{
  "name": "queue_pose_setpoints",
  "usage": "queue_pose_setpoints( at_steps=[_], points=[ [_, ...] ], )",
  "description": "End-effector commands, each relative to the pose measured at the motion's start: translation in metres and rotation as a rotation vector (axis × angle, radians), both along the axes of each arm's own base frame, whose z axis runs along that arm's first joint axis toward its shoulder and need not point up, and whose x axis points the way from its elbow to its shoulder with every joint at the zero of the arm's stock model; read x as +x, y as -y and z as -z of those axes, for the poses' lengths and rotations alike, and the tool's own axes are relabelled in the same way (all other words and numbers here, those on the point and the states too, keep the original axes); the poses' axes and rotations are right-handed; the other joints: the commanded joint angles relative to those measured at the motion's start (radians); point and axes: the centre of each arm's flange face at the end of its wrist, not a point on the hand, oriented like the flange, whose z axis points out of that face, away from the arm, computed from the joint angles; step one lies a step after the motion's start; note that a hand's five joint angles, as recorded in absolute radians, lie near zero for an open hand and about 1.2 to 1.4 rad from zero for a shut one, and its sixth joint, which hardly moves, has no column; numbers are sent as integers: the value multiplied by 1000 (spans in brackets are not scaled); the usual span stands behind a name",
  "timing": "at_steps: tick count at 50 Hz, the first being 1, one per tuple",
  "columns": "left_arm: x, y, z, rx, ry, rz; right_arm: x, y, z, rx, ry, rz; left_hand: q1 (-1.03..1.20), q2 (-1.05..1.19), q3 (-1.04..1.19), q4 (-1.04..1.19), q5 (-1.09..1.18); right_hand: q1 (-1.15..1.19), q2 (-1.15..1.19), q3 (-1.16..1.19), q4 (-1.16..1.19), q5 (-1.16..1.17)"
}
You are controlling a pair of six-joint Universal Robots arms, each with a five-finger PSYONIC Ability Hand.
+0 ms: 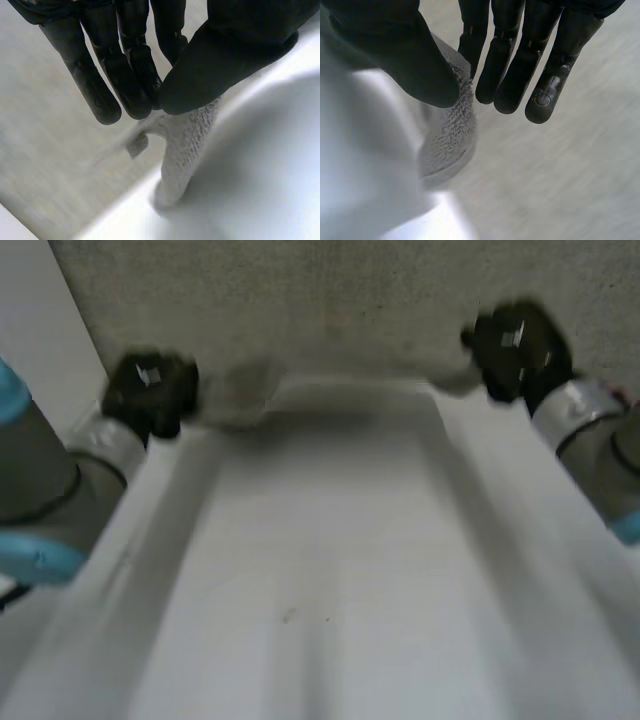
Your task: Fold the towel.
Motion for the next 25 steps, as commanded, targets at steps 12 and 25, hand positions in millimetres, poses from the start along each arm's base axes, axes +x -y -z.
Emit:
queue_pose_setpoints(
  at_steps=[12,25],
  points=[
    [11,-49,87,202,351,76,-34,-42,81,461,-227,39,-304,-317,-317,-318,-317,437,225,212,202,240],
    [8,-41,94,189,341,77,-64,-23,64,568,70,120,-577,-590,-590,-591,-590,437,225,212,202,240]
  ],
)
